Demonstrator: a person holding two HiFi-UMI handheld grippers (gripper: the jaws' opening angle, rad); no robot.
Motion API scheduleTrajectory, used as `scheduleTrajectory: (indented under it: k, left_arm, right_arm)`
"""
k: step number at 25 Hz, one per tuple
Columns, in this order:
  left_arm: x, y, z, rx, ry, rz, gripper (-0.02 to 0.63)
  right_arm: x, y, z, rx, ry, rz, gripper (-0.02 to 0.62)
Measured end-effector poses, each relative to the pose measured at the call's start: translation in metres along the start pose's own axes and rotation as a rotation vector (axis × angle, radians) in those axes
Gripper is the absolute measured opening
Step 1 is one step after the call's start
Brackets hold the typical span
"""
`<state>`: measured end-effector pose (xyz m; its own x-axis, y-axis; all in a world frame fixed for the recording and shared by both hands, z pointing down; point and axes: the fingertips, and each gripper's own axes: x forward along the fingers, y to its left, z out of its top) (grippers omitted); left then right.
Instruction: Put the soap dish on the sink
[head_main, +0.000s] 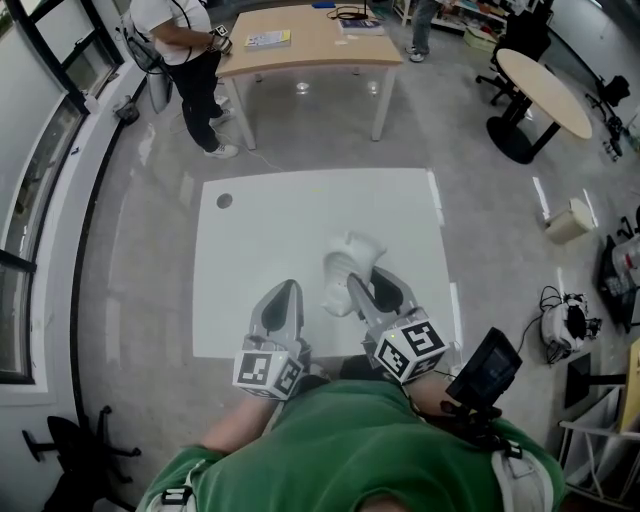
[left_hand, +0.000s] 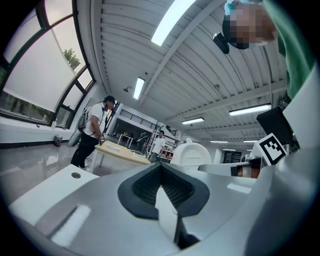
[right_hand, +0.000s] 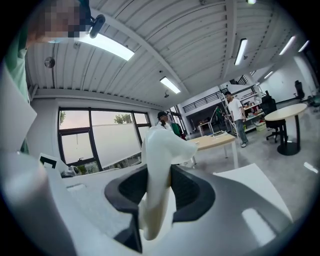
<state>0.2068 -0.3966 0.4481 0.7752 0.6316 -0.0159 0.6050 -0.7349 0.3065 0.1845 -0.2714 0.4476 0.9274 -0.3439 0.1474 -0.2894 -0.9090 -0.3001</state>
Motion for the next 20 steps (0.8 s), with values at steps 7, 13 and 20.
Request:
scheduleTrajectory:
  k: [7,13,20]
  left_arm:
    - [0.033,0.009,-0.019,0.012,0.059,0.036,0.006]
    - [0.052,0.017,-0.052,0.012,0.147,0.080,0.006]
    - [0.064,0.026,-0.084,0.022,0.247,0.147,0.006]
  right_arm:
    - [0.025,-0.036,-0.018,0.027,0.082,0.011,0.130]
    - [0.053,-0.068,-0.060,0.070,0.190,0.032,0.130]
    - [0.081,-0.103,-0.118,0.146,0.332,0.050,0.130]
